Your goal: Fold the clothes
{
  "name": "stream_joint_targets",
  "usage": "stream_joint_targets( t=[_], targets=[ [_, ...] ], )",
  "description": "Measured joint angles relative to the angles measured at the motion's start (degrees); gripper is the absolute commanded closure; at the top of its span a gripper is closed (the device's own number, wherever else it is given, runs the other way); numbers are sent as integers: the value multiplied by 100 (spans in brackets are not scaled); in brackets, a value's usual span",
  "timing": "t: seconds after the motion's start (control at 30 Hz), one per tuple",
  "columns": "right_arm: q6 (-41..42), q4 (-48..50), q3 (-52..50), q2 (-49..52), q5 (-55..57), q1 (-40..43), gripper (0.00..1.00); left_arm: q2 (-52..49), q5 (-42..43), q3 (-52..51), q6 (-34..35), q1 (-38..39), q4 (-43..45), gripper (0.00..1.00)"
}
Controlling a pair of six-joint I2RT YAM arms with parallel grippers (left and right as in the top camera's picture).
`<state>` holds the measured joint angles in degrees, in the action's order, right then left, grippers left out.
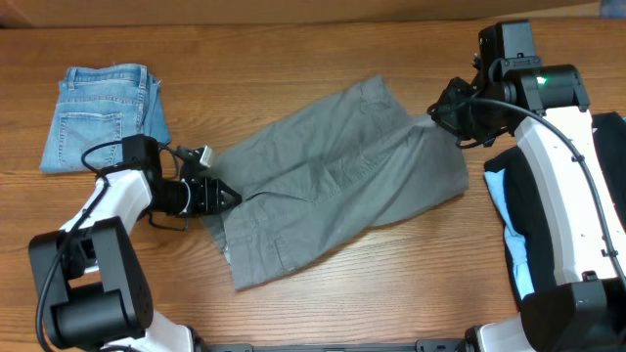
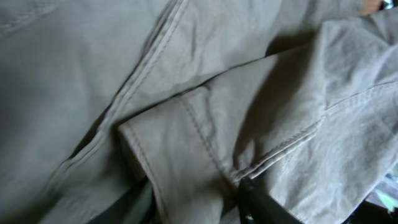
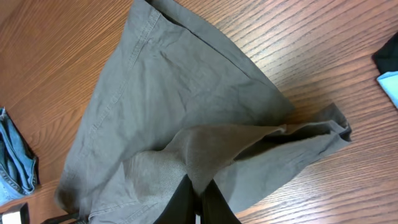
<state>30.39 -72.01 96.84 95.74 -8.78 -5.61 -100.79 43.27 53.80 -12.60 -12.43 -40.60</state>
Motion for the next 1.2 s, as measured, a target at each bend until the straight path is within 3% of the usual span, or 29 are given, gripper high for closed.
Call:
stream_joint_targets(
  t=[0.1, 0.2, 0.27, 0.73, 1.0, 1.2],
  targets=[
    [-22, 2, 0, 0, -2, 0, 96, -72, 59, 0, -9, 35, 22, 69],
    [-39, 0, 0, 0, -2, 0, 96, -76, 66, 0, 4, 42, 42, 89],
    [-44, 0, 0, 0, -2, 0, 96, -81, 61, 0, -15, 42, 63, 96],
    [-151, -90, 0, 0, 0, 0, 96, -39, 114, 199, 61, -278, -398, 96],
    [-188, 7, 0, 0, -2, 0, 96, 918, 61, 284, 63, -422, -820, 96],
    [-195, 446, 0, 0, -13, 0, 96, 1707, -557, 289, 155, -601, -1163, 96]
  ],
)
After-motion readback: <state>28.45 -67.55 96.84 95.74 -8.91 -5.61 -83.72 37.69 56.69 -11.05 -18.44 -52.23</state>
